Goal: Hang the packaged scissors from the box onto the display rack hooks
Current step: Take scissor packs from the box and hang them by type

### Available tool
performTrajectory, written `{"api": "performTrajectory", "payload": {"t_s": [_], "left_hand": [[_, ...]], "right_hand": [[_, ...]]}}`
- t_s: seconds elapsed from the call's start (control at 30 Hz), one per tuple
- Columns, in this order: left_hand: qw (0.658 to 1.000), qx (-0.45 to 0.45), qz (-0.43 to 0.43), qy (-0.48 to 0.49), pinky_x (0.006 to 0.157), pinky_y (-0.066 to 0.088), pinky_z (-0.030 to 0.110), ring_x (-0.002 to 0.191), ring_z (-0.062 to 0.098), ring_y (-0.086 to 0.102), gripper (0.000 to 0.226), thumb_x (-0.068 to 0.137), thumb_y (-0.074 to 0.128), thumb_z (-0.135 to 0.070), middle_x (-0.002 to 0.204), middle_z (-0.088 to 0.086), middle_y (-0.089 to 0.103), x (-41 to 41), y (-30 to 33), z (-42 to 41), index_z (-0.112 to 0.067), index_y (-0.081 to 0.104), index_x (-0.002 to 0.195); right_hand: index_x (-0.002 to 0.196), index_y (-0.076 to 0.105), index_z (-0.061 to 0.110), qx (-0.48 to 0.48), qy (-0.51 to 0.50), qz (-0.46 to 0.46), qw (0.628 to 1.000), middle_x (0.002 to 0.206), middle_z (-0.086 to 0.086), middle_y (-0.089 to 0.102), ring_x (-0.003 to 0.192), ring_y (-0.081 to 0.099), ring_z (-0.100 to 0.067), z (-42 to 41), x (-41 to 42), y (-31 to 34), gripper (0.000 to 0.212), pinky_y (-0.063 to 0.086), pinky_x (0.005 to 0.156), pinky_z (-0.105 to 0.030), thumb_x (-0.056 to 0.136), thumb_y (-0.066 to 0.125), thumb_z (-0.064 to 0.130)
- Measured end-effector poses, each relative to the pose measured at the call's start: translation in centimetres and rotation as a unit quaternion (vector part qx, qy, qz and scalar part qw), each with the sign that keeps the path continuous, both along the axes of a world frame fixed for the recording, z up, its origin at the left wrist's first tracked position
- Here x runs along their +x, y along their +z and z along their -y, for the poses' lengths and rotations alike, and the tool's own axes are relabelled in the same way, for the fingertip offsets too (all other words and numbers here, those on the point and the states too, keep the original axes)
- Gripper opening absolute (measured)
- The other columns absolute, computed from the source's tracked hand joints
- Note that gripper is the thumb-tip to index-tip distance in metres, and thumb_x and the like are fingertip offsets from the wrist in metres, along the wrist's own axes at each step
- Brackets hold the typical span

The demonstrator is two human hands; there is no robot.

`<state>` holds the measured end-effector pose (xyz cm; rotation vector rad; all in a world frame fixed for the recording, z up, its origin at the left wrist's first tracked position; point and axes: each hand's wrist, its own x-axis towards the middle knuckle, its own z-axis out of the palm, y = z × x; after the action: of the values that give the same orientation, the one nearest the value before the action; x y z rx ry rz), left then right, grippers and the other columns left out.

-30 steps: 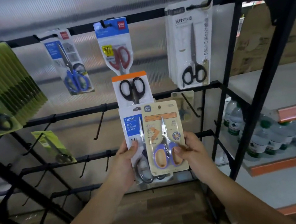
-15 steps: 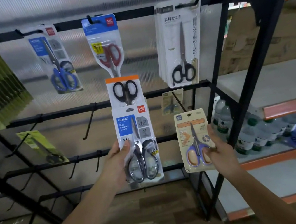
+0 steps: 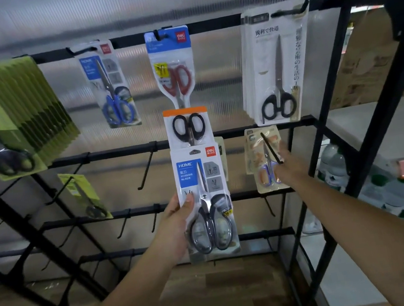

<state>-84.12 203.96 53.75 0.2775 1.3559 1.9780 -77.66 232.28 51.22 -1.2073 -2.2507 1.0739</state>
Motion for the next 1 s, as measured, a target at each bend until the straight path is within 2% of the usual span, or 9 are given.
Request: {"api": "performTrajectory", "payload": {"t_s": [0.1, 0.23, 0.33, 0.43, 0.5, 0.6, 0.8, 0.93, 1.0], "left_hand": [[1.000, 0.004, 0.014, 0.000, 0.061, 0.057, 0.039, 0.089, 0.026, 0.071, 0.033, 0.076, 0.064, -0.029, 0.102, 0.006, 0.073, -0.1, -0.1, 0.4, -0.024, 0.064, 0.109], [0.999, 0.022, 0.026, 0.036, 0.062, 0.056, 0.042, 0.085, 0.026, 0.072, 0.023, 0.075, 0.064, -0.027, 0.100, 0.005, 0.073, -0.4, -0.5, 1.1, -0.029, 0.070, 0.097], [0.997, 0.044, 0.019, 0.066, 0.061, 0.056, 0.039, 0.084, 0.026, 0.072, 0.024, 0.074, 0.064, -0.024, 0.100, 0.008, 0.073, -0.6, -0.3, 1.8, -0.025, 0.071, 0.097], [0.994, 0.065, -0.003, 0.092, 0.064, 0.056, 0.038, 0.088, 0.029, 0.070, 0.033, 0.075, 0.065, -0.019, 0.105, 0.011, 0.071, -0.8, 0.0, 2.7, -0.018, 0.066, 0.108], [0.991, 0.081, -0.026, 0.101, 0.066, 0.056, 0.039, 0.089, 0.030, 0.069, 0.033, 0.077, 0.065, -0.016, 0.107, 0.013, 0.071, -0.9, 0.5, 3.3, -0.016, 0.066, 0.110], [0.985, 0.089, -0.070, 0.127, 0.071, 0.057, 0.037, 0.092, 0.025, 0.070, 0.028, 0.075, 0.066, -0.017, 0.104, 0.009, 0.072, -1.2, 1.9, 4.6, -0.021, 0.070, 0.102], [0.971, 0.090, -0.102, 0.194, 0.078, 0.056, 0.037, 0.087, 0.018, 0.069, 0.024, 0.092, 0.047, -0.026, 0.102, 0.004, 0.072, -3.1, 5.8, 8.6, -0.017, 0.062, 0.107], [0.947, 0.084, -0.189, 0.247, 0.055, 0.058, 0.033, 0.075, 0.019, 0.066, 0.024, 0.097, 0.038, -0.024, 0.081, -0.005, 0.067, -4.8, 8.5, 11.7, -0.012, 0.055, 0.085], [0.933, 0.082, -0.237, 0.260, 0.055, 0.059, 0.036, 0.073, 0.019, 0.067, 0.025, 0.093, 0.040, -0.028, 0.074, -0.009, 0.065, -5.9, 9.7, 13.4, -0.011, 0.052, 0.079]], "right_hand": [[0.147, 0.028, 0.020, -0.019, -0.033, -0.060, 0.997, 0.138, -0.013, 0.047, 0.121, 0.048, -0.030, 0.4, 0.3, -0.8, 0.057, 0.039, 0.094, -0.032, 0.094, 0.045, 0.007], [0.131, 0.045, 0.006, 0.034, -0.104, -0.127, 0.986, 0.131, -0.021, 0.046, 0.116, 0.045, -0.032, 4.6, 1.7, -2.2, 0.042, 0.039, 0.084, -0.029, 0.090, 0.052, 0.001], [0.103, 0.061, 0.018, -0.135, 0.007, -0.226, 0.965, 0.105, -0.007, 0.064, 0.101, 0.060, -0.021, 10.3, 2.8, -1.2, 0.016, 0.044, 0.075, -0.017, 0.088, 0.063, 0.017], [0.102, 0.058, 0.031, -0.279, 0.212, -0.208, 0.913, 0.087, 0.006, 0.070, 0.082, 0.067, -0.010, 15.7, 2.8, 1.3, 0.045, 0.053, 0.067, -0.024, 0.064, 0.071, 0.049], [0.107, 0.055, 0.032, -0.264, 0.289, -0.205, 0.897, 0.091, 0.007, 0.071, 0.085, 0.068, -0.008, 18.2, 1.7, 2.3, 0.049, 0.055, 0.070, -0.024, 0.065, 0.080, 0.030], [0.107, 0.052, 0.038, -0.197, 0.308, -0.219, 0.905, 0.097, 0.006, 0.071, 0.092, 0.067, -0.006, 20.4, 0.0, 3.5, 0.055, 0.055, 0.079, -0.026, 0.075, 0.072, -0.003], [0.108, 0.050, 0.043, -0.130, 0.372, -0.252, 0.884, 0.099, 0.019, 0.069, 0.094, 0.063, 0.004, 22.7, -2.8, 6.3, 0.060, 0.050, 0.070, -0.011, 0.077, 0.067, -0.005], [0.127, 0.034, 0.053, -0.092, 0.361, -0.311, 0.875, 0.101, 0.019, 0.068, 0.098, 0.063, 0.001, 23.5, -4.9, 9.8, 0.086, 0.050, 0.078, -0.013, 0.077, 0.067, -0.008], [0.143, 0.022, 0.043, -0.067, 0.348, -0.330, 0.875, 0.108, 0.017, 0.065, 0.104, 0.061, -0.002, 23.5, -6.4, 12.3, 0.094, 0.050, 0.089, -0.026, 0.077, 0.065, -0.009]]}}
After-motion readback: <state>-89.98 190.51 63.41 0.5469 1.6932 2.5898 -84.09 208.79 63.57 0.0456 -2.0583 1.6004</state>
